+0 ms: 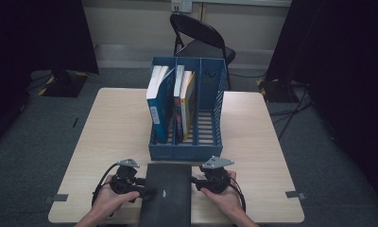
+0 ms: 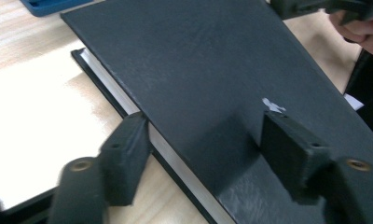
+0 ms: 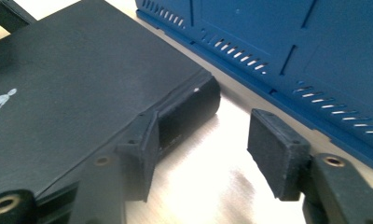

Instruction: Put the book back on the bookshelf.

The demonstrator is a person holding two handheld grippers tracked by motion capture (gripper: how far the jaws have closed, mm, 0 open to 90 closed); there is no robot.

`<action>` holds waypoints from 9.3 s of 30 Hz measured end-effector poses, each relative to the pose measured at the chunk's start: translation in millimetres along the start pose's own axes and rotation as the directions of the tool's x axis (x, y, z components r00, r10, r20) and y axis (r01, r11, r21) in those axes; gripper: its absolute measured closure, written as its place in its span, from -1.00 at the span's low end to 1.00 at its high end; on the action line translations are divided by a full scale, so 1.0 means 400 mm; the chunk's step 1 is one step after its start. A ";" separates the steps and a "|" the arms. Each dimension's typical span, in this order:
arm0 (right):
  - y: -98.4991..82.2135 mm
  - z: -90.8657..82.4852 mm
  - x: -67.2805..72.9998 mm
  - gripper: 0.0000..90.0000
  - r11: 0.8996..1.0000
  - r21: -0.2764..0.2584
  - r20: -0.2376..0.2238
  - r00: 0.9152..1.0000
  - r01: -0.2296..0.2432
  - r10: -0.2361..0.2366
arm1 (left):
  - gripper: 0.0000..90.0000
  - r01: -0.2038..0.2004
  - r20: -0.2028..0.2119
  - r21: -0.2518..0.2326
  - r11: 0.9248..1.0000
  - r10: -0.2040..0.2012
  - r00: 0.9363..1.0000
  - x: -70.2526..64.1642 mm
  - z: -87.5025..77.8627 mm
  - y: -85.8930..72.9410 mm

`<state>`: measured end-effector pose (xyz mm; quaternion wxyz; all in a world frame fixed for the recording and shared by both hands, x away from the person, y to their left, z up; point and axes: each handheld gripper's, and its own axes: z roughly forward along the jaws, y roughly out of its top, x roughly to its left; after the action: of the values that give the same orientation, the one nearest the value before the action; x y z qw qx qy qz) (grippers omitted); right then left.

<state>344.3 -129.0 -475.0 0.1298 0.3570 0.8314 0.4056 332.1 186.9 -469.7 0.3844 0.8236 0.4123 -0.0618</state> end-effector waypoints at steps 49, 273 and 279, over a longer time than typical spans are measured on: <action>-0.013 -0.027 0.010 -0.19 1.000 -0.001 -0.063 0.998 -0.003 0.003 | -0.19 0.180 0.195 -0.155 0.971 -0.149 0.970 0.030 -0.027 -0.008; 0.121 -0.199 0.039 -0.11 0.959 -0.279 -0.289 0.948 0.050 -0.134 | 0.01 -0.264 0.090 -0.322 0.909 0.307 0.947 -0.111 -0.066 0.071; 0.128 -0.185 0.046 -0.15 0.961 -0.270 -0.288 0.948 0.055 -0.135 | -0.23 -0.208 0.059 -0.334 0.919 0.241 0.969 -0.069 -0.098 0.040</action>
<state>318.8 -137.8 -387.0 0.0658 0.2296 0.7977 0.5538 317.4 190.4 -421.3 0.5392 0.7868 0.3001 0.0109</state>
